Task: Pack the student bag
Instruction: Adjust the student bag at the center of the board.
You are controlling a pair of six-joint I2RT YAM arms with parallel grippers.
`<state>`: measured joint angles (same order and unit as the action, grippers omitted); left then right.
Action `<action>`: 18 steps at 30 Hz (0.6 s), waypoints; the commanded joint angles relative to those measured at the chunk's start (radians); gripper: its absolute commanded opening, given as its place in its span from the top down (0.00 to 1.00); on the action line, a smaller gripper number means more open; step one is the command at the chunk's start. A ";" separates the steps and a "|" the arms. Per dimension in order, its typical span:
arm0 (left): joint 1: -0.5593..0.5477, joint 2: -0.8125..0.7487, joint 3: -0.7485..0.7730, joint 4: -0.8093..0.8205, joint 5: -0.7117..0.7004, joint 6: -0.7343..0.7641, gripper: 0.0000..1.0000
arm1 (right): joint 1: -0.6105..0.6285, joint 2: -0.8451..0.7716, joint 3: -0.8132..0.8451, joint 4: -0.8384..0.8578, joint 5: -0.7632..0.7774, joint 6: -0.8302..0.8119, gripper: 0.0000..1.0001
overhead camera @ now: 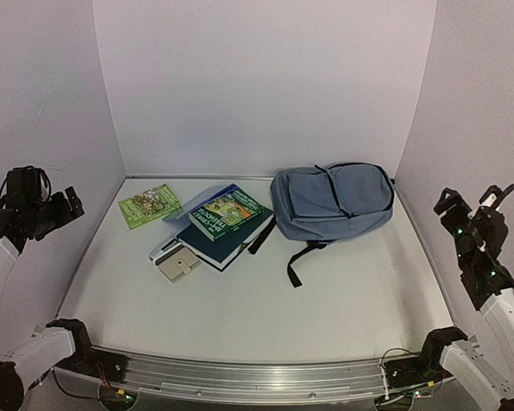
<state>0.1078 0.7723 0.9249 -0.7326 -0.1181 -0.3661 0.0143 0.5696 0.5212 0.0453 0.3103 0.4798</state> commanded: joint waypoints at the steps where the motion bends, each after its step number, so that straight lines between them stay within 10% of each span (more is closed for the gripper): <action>1: 0.002 0.051 0.043 -0.001 -0.021 0.012 0.00 | 0.000 -0.029 0.065 -0.022 -0.013 -0.045 0.02; 18: 0.001 0.426 0.214 0.196 0.414 0.090 0.00 | 0.000 0.714 0.435 -0.090 -0.429 -0.024 0.02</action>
<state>0.1075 1.1827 1.1385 -0.6226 0.1919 -0.3013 0.0143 1.1595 0.8727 -0.0161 -0.0250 0.4397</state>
